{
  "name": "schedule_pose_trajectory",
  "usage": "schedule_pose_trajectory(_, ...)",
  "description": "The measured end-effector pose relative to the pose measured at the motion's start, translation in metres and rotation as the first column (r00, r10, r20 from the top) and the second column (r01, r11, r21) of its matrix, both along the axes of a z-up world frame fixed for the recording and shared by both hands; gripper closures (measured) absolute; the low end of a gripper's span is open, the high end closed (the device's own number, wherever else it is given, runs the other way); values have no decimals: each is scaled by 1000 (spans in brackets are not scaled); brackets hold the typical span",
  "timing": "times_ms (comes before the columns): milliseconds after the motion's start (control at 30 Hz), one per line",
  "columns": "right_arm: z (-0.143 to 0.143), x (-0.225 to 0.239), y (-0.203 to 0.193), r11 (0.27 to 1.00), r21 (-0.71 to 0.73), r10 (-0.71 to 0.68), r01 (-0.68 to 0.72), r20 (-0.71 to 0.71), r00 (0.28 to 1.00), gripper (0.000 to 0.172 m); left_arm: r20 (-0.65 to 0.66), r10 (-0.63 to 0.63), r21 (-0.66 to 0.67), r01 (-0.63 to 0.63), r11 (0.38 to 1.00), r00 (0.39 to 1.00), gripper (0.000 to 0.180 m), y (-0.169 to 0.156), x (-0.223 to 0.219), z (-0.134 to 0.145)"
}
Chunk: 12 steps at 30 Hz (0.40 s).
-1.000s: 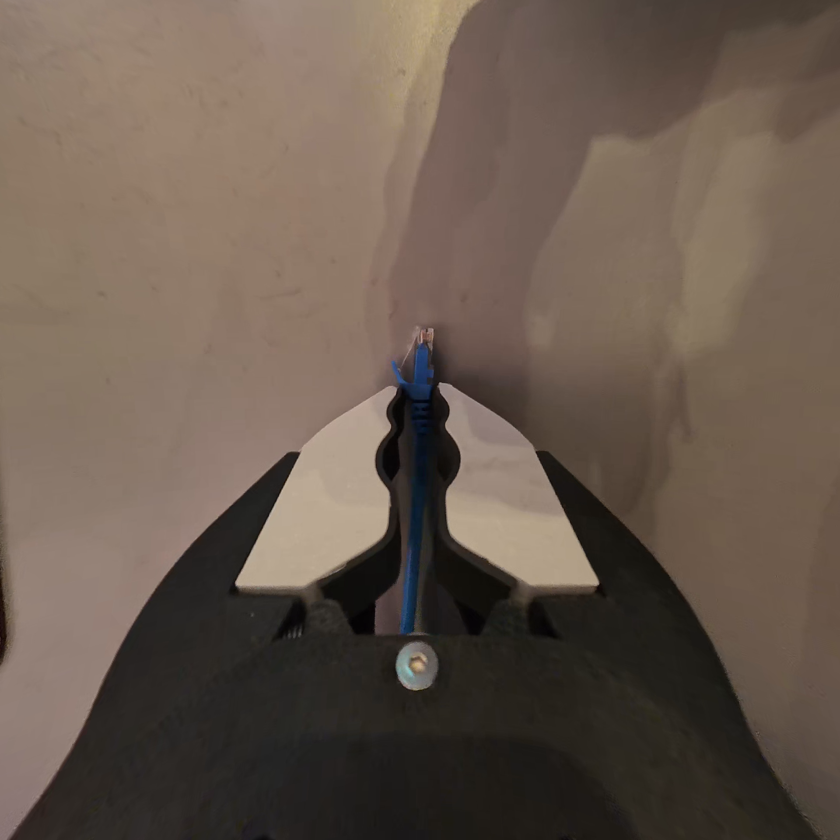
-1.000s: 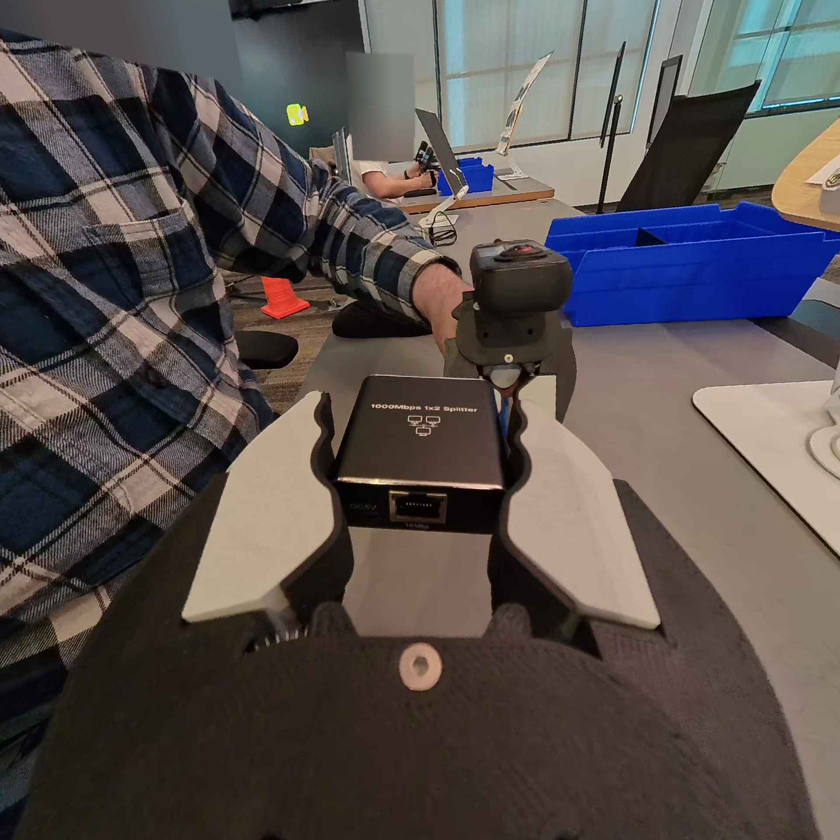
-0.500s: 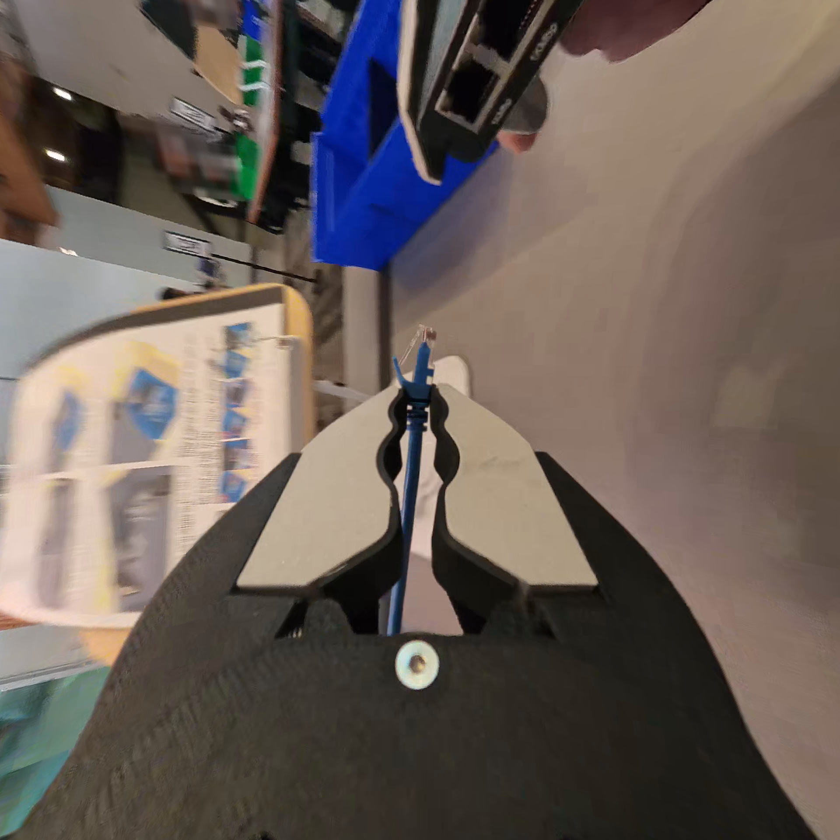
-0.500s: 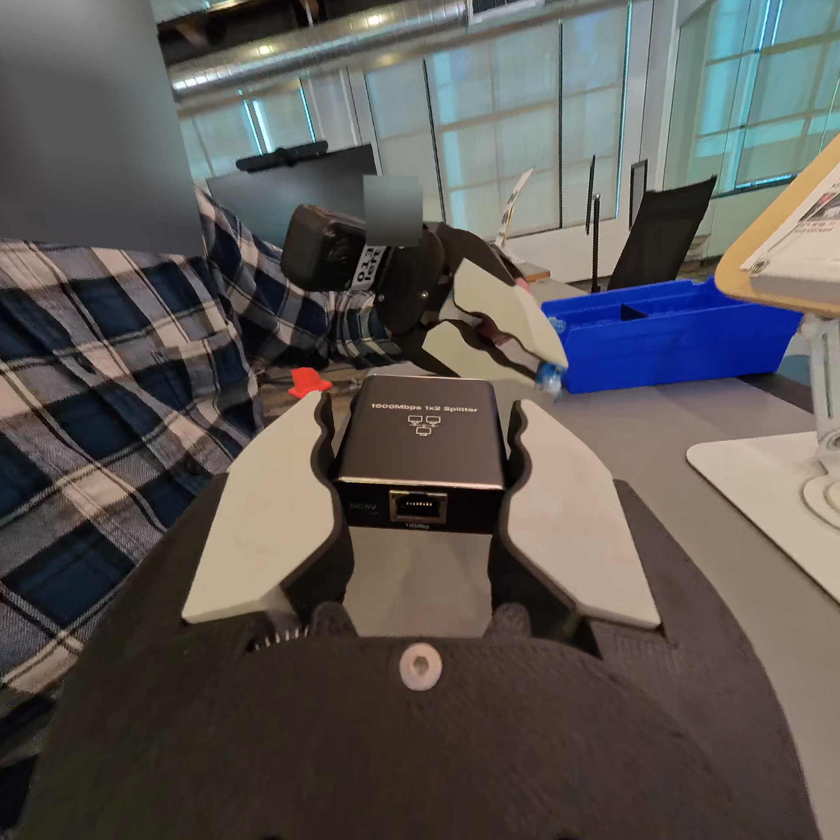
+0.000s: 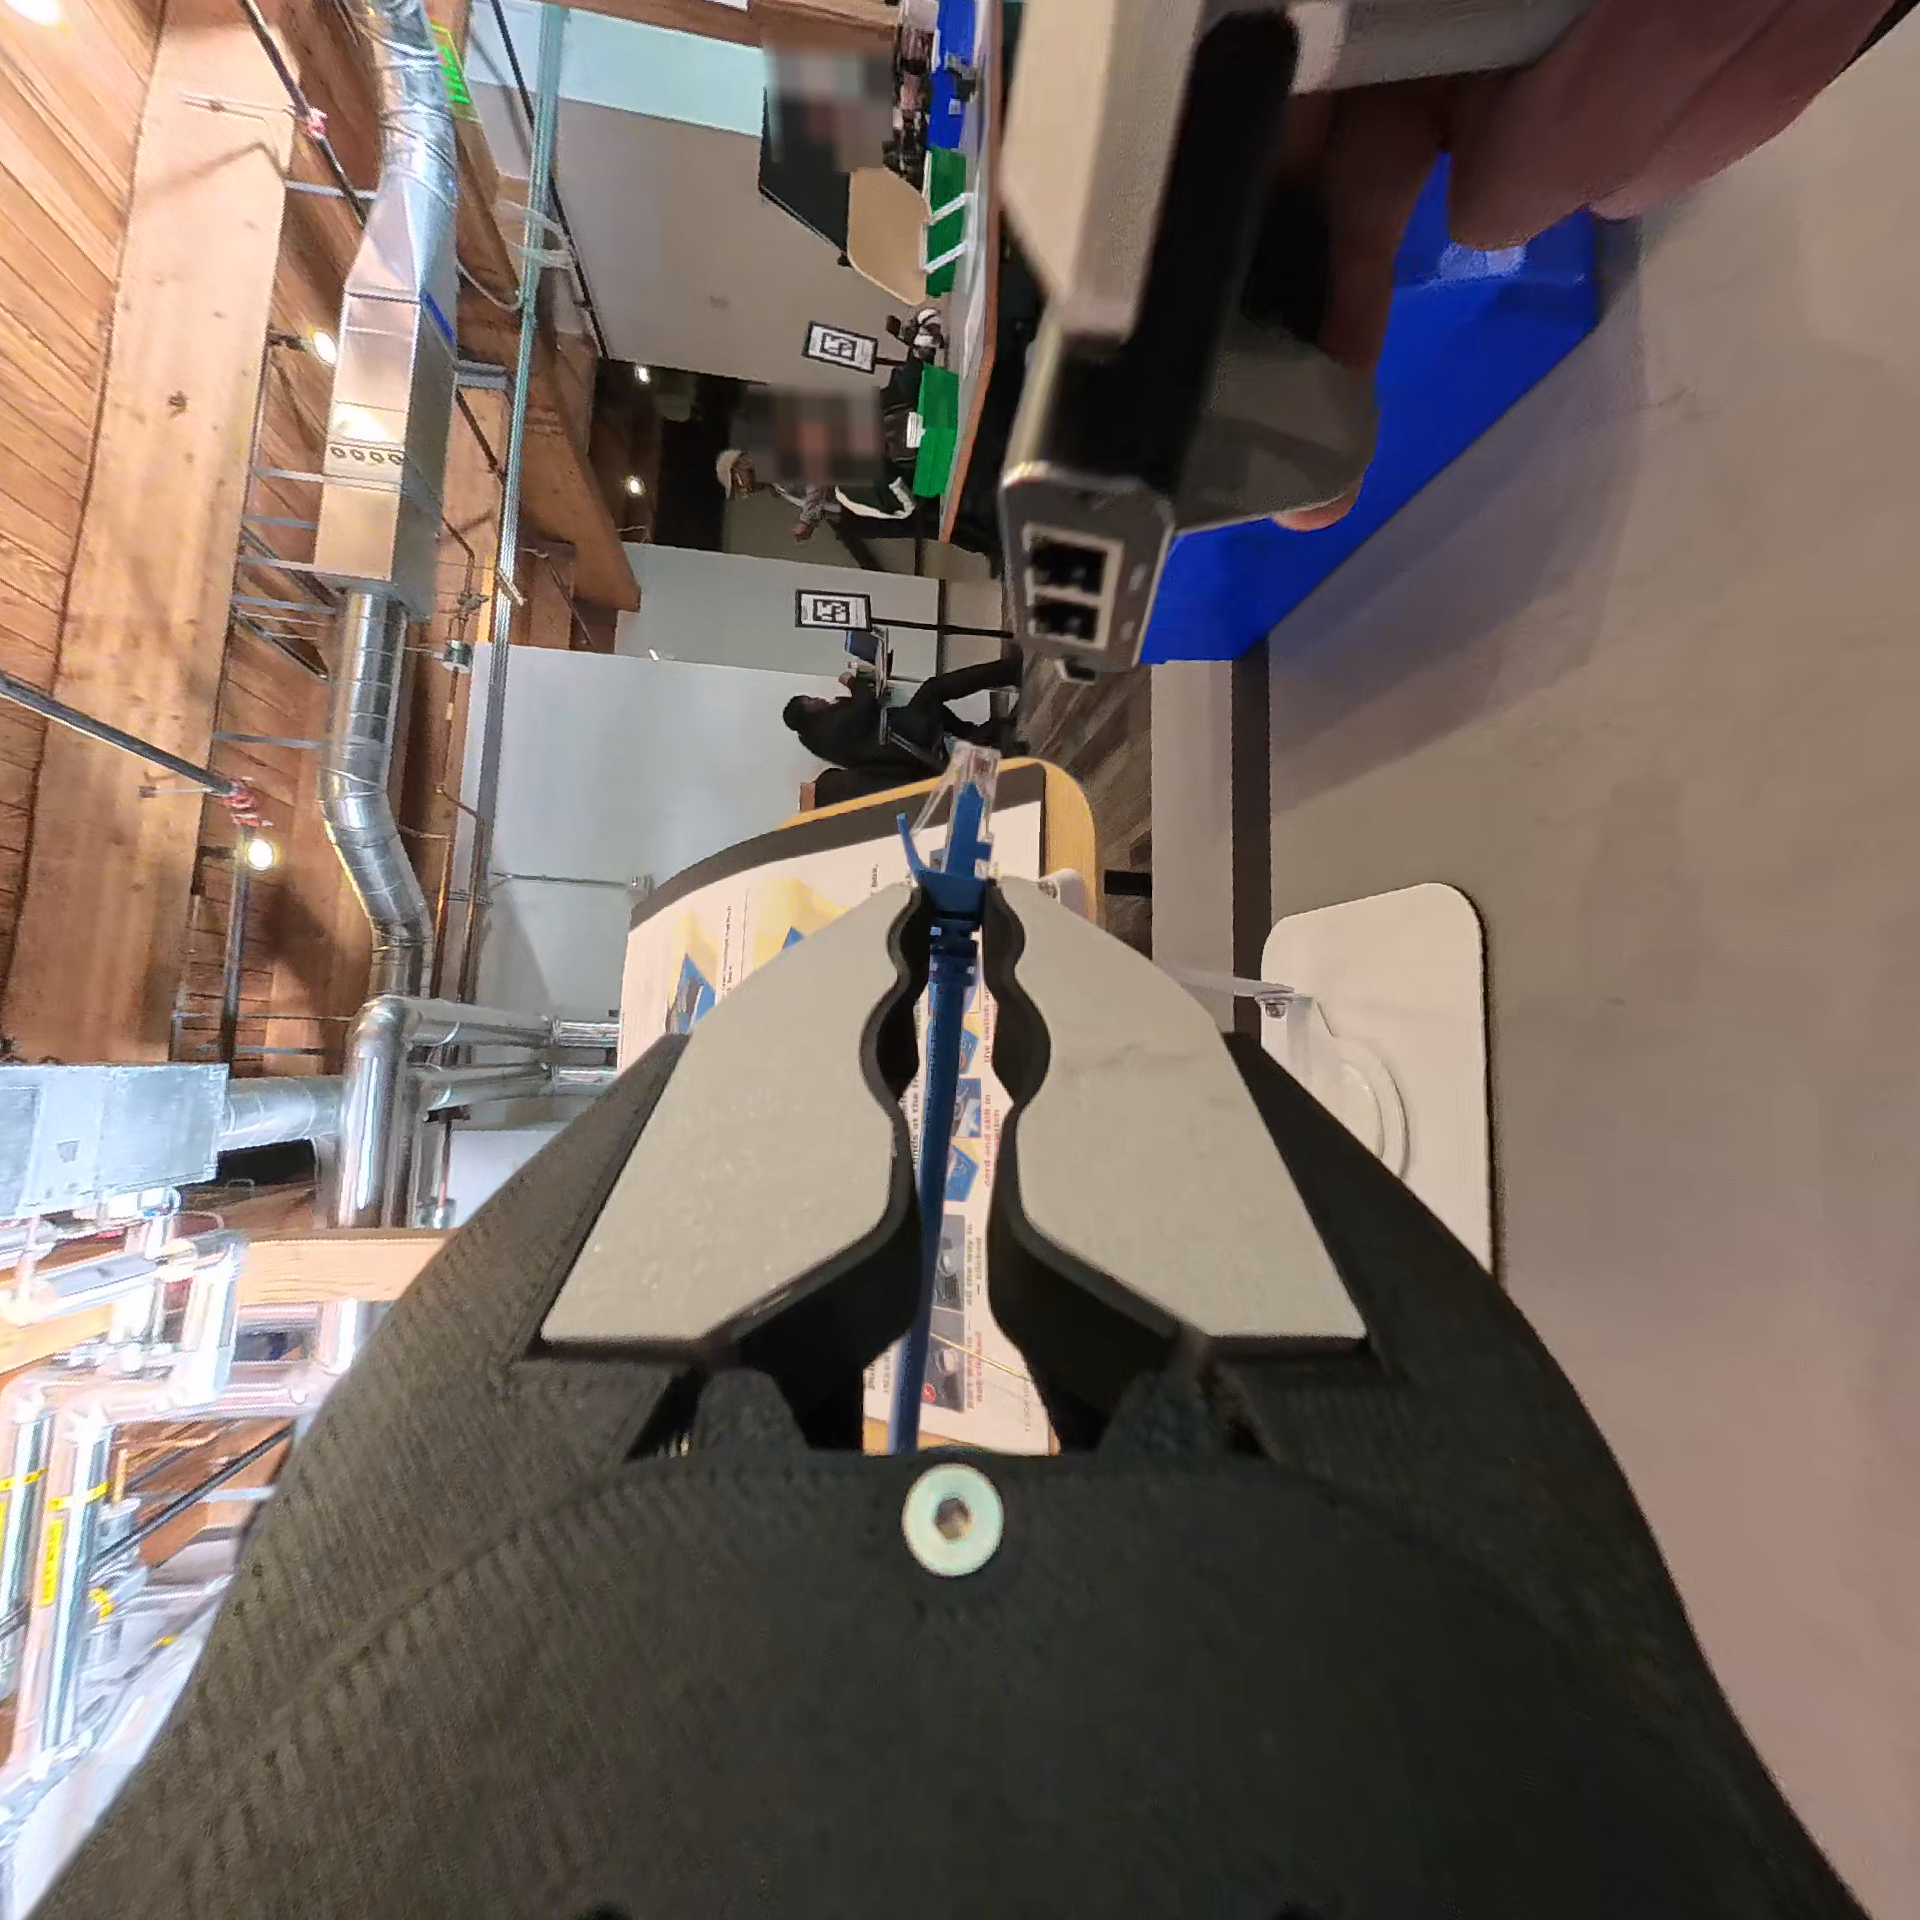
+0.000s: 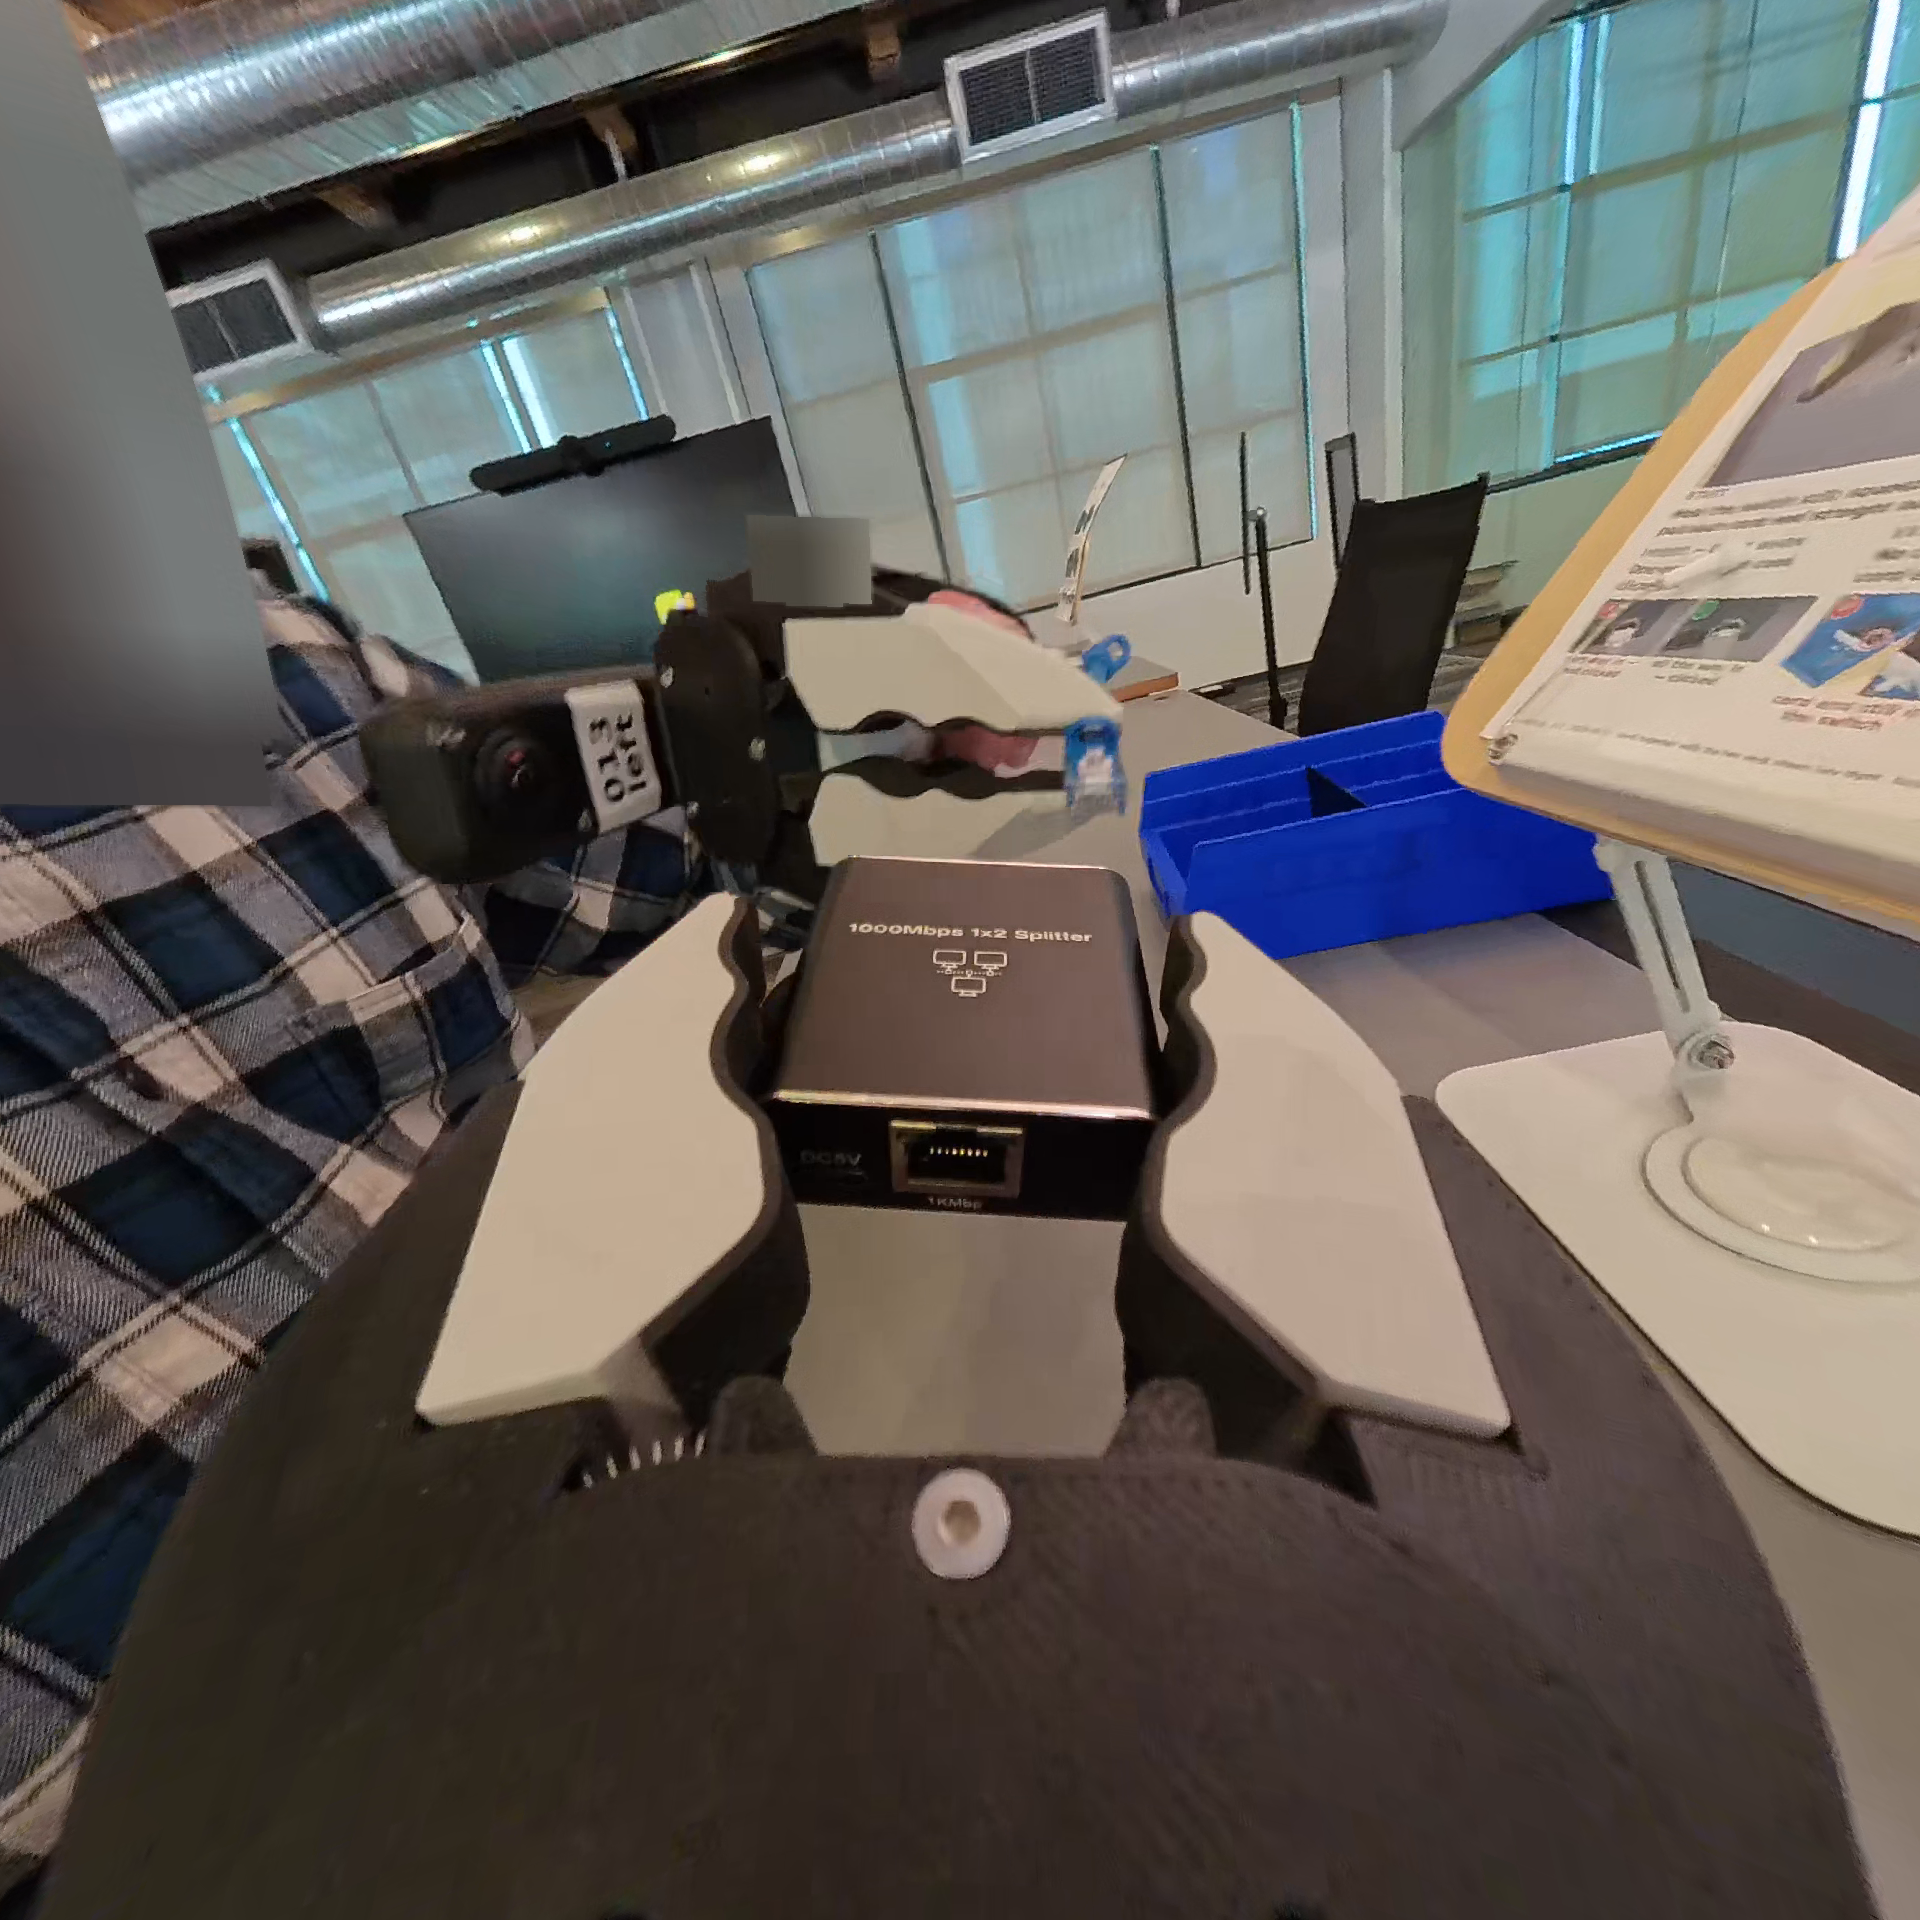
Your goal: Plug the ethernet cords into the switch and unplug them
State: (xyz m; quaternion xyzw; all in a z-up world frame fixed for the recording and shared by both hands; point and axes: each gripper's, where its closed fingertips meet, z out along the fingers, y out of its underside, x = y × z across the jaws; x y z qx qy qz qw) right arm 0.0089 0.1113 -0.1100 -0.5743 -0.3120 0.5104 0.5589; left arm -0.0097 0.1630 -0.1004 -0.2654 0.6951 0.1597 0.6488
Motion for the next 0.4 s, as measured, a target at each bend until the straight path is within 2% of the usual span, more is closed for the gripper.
schedule_pose_trajectory(33, 1, 1, 4, 1000, -13, -15, 15, -2, 1000, 97, 0, 14, 8, -14, 1000, 1000, 171, 2, 2, -1)
schedule_pose_trajectory(400, 12, -1, 28, 999, 25, -48, 47, 40, 998, 97, 25, 69, 24, -70, 997, 997, 171, 12, 10, 2)
